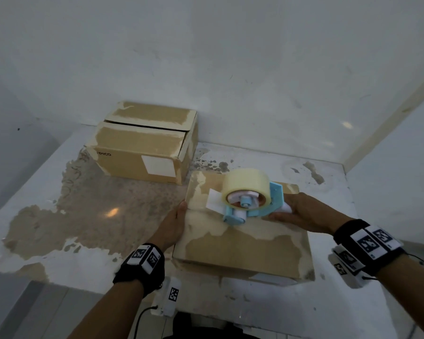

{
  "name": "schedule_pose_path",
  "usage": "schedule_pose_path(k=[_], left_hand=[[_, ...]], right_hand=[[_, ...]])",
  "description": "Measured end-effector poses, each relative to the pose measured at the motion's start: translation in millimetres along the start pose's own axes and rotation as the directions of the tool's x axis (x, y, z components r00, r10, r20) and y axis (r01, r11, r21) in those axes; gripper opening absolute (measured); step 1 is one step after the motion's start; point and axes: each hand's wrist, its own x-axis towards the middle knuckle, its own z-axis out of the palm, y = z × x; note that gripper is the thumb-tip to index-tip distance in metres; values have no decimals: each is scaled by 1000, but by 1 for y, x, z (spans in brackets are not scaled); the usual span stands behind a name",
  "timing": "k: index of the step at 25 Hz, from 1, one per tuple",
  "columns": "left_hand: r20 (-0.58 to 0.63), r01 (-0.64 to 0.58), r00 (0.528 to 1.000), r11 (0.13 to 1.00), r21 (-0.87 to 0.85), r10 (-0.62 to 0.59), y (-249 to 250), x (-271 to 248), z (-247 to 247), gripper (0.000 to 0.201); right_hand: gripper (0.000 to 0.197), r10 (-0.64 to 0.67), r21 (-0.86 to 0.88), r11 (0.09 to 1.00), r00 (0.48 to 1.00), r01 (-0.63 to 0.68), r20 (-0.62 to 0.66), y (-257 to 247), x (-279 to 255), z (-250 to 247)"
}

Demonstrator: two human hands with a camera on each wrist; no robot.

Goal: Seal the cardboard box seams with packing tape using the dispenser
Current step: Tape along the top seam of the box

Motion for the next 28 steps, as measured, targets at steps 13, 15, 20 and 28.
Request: schedule_pose_path(k=[13,15,20,28], left_hand=[[-27,-246,934,694,677,358,-5,-7,26,66],[186,-392,884,463,795,429,8,-20,47,70],[254,-448,845,365,816,471,27,-11,91,71],[197,-387,862,355,851,467,29,-5,96,76]], right_hand=[[35,277,-49,959,959,-280,-50,32,-51,1],[26,362,12,932,929,-362,-77,30,-52,5],[29,416,-57,904,902,-424,-115,24,-52,10],[32,401,-13,914,909,-405,-110,40,-69,7]])
